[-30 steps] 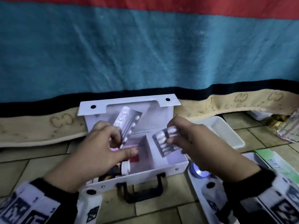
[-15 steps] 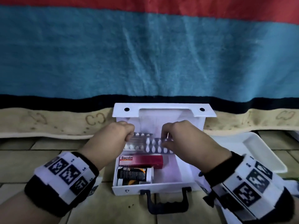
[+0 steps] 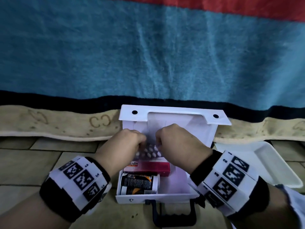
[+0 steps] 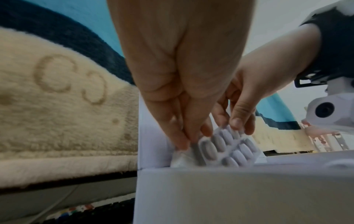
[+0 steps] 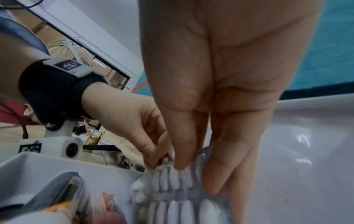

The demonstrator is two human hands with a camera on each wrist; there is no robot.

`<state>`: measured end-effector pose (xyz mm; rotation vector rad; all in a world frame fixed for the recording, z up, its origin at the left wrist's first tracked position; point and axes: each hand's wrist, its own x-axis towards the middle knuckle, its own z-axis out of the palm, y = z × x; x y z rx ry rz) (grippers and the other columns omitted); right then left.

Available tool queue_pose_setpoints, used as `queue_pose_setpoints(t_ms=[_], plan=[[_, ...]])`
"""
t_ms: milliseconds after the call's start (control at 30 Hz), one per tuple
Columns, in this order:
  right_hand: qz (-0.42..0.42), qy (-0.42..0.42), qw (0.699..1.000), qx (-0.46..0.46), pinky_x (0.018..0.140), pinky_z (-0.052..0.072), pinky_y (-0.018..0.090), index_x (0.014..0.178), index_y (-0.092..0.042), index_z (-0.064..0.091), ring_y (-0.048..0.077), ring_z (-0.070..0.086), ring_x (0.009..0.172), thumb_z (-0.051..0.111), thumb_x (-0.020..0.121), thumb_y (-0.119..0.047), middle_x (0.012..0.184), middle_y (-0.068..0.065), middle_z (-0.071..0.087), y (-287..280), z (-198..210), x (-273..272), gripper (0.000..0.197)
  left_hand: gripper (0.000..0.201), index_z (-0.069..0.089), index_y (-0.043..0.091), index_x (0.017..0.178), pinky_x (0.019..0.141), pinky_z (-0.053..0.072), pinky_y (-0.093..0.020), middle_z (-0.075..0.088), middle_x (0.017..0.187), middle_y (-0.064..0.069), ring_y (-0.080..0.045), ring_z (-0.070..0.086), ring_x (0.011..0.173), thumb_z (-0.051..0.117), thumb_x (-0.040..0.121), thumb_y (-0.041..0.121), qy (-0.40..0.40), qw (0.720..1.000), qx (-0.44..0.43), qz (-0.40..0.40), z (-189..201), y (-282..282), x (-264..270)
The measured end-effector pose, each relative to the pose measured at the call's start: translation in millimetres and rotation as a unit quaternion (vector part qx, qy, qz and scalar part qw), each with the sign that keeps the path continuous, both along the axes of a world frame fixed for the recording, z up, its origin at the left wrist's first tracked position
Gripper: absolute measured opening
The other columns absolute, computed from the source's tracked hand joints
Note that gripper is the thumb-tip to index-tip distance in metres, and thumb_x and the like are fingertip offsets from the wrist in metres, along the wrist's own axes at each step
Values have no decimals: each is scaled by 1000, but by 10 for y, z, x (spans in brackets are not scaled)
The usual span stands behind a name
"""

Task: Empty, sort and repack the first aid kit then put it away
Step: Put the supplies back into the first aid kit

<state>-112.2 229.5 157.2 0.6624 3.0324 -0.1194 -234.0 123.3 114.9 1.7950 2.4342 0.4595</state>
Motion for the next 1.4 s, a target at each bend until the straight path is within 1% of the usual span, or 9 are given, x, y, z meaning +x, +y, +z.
queue_pose_setpoints(t_ms=[167,400,600,767,933,1000,1167,1333,1400], plan=[[-7,-23,1000,-1,64,41,28,89,-13,67,29,62,92,58,84,-8,97,10,65,18,-78,-84,12,33,57,28,67,68,48,-28,60,73,7,-13,58,74,55,72,-5,14,999,-39,10,-107,-63,-91],[19,-19,1000,-15,65,40,27,92,-8,67,30,62,90,53,82,0,96,13,65,-5,-30,-161,20,28,69,19,67,71,42,-24,59,75,5,-12,50,76,66,66,-9,42,999,-6,30,-197,-148,-128],[26,-22,997,-64,66,39,24,97,-11,69,25,63,91,51,84,-1,102,11,65,-30,-68,-212,24,30,72,28,92,89,45,-28,65,98,10,-13,59,98,59,80,4,50,998,-22,45,-153,-198,-143],[55,-47,991,-115,67,38,27,105,-17,67,21,48,78,45,86,4,88,5,48,-160,9,-235,36,31,72,27,88,88,44,-29,66,95,10,-13,58,98,59,77,1,23,998,-4,58,-142,-227,-153],[111,-105,984,-90,57,34,26,105,-7,65,19,44,74,44,89,0,82,7,52,-215,-68,-256,27,31,73,23,83,82,48,-35,64,86,3,-21,59,91,59,73,-2,35,999,0,39,-153,-249,-138],[110,-101,985,-89,49,31,21,107,-12,67,16,43,66,45,90,-1,79,2,49,-214,-59,-236,30,34,73,25,89,81,45,-33,62,87,3,-21,56,91,59,74,-2,48,998,-12,35,-201,-268,-146],[36,-56,991,-117,67,48,29,86,-23,65,22,56,76,52,86,-1,85,4,58,-76,-8,-174,25,40,72,30,93,77,35,-27,53,84,11,-17,53,92,60,75,-4,51,998,-4,34,-234,-275,-110],[72,-184,973,-122,77,52,31,117,-13,64,25,63,94,49,88,-5,109,7,66,-70,-95,-133,33,44,64,38,108,80,22,-24,57,106,17,-5,47,108,52,85,3,60,997,-48,21,-183,-266,-29],[82,-187,972,-119,69,50,29,119,-13,63,25,64,91,48,89,-4,107,8,66,-83,-125,-142,35,44,61,38,112,81,23,-25,56,109,17,-6,46,110,50,85,5,71,994,-72,31,-180,-260,-17]])
